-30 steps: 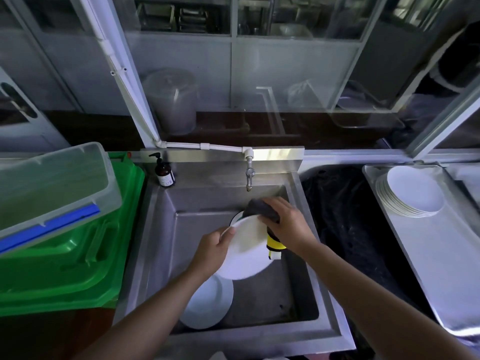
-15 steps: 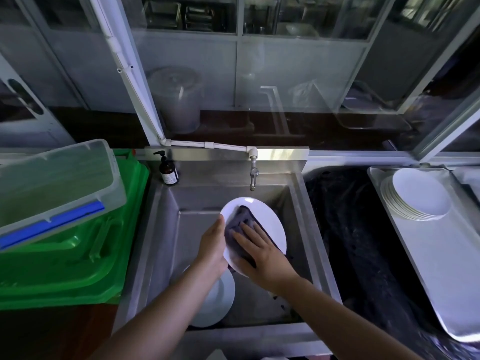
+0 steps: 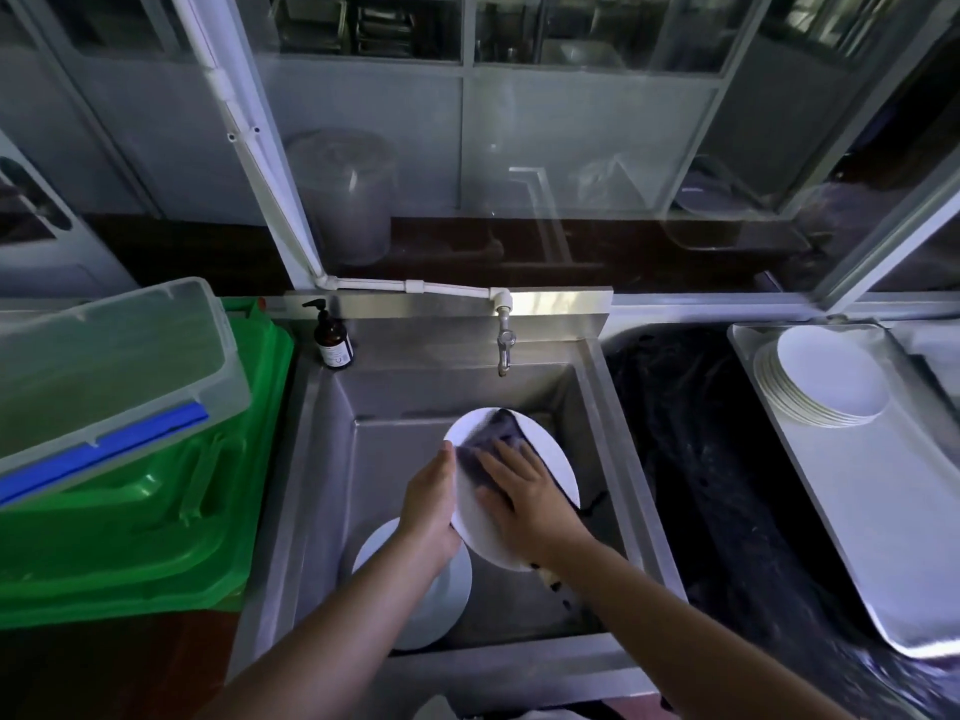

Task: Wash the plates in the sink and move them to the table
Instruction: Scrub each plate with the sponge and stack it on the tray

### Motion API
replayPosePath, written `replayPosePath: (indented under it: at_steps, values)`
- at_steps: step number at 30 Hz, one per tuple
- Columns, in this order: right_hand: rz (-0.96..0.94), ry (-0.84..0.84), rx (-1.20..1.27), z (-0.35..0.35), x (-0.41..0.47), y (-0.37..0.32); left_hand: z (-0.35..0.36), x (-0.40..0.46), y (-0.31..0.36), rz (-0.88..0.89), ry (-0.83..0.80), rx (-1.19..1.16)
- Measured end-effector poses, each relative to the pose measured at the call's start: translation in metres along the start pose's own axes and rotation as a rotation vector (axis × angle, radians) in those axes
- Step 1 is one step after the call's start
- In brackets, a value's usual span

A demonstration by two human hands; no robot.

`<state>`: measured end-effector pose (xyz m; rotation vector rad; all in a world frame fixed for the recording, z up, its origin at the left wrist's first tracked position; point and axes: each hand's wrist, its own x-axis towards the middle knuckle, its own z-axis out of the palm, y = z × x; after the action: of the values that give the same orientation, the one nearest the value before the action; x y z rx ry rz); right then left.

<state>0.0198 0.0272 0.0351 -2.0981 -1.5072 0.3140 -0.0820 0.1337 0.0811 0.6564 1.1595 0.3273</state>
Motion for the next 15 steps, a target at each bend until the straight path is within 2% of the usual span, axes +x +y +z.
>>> replayPosePath:
  at_steps: [2,7,11,15]
  values:
    - [-0.122,-0.011,-0.03,-0.003,-0.016,-0.001,-0.001,0.0,0.003,-0.033,0.009,-0.055]
    - [-0.075,-0.278,-0.238,-0.014,-0.05,0.012,-0.008,0.011,0.003,-0.079,0.005,-0.096]
    - [-0.061,-0.182,-0.328,-0.012,-0.065,0.006,-0.006,0.02,-0.011,-0.118,0.008,-0.056]
    - [-0.057,-0.061,-0.423,-0.018,-0.086,0.008,-0.002,0.017,-0.018,-0.205,-0.12,-0.026]
